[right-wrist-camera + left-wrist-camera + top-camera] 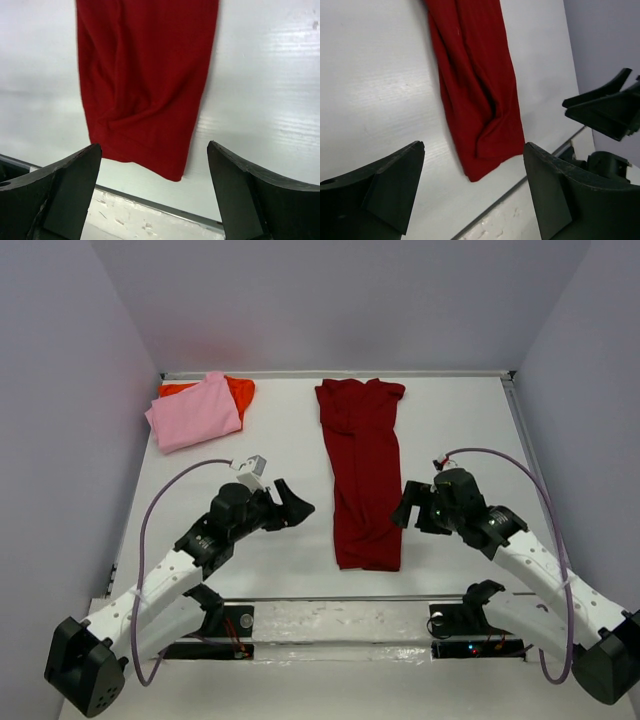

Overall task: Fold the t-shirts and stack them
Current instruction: Pick up the rectangle-folded T-shirt from the center of the board.

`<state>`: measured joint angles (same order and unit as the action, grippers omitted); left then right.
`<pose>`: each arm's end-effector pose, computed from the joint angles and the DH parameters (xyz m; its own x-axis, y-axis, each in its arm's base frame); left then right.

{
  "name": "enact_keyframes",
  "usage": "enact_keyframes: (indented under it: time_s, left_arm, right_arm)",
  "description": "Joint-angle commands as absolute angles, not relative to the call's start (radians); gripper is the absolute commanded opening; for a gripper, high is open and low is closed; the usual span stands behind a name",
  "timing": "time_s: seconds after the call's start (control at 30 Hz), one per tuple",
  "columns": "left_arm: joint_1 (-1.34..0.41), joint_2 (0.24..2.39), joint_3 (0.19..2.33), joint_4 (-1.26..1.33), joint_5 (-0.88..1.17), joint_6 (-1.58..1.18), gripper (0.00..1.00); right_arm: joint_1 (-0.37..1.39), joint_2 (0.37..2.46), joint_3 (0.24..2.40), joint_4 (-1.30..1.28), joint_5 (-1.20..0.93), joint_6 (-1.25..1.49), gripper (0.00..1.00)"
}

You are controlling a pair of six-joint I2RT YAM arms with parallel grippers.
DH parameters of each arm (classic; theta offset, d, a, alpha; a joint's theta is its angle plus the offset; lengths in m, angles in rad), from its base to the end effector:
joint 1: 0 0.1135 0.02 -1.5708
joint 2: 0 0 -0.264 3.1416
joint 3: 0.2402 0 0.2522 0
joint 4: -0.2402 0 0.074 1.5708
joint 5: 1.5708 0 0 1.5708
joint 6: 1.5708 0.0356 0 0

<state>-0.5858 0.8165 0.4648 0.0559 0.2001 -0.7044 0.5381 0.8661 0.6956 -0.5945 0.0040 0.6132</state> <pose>0.1578 -0.1132 0.2461 -0.6386 -0.3380 -0.6914 0.3763 0.6465 -0.6636 0.1543 0.0919 0.2563 -0.7798 0.2048 -0.5915 -0.0749 0.9077 0.4129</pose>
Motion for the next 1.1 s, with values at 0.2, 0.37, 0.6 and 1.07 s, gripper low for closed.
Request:
enact_keyframes:
  time_s: [0.2, 0.37, 0.6, 1.07]
  left_arm:
    - [-0.712, 0.738, 0.299, 0.167, 0.264, -0.928, 0.87]
    - [-0.819, 0.926, 0.319, 0.187, 0.223, -0.905, 0.86]
    - [-0.893, 1.121, 0.354, 0.273, 0.173, -0.877, 0.86]
    - [-0.893, 1.259, 0.348, 0.422, 0.183, -0.896, 0.81]
  right_arm:
    - [0.597, 0.943, 0.621, -0.609, 0.153, 0.785, 0.9]
    - [0.635, 1.092, 0.652, -0.558, 0.184, 0.792, 0.9]
    - [0.661, 1.144, 0.646, -0.505, 0.195, 0.822, 0.91]
    - [0.661, 1.167, 0.646, -0.443, 0.138, 0.833, 0.9]
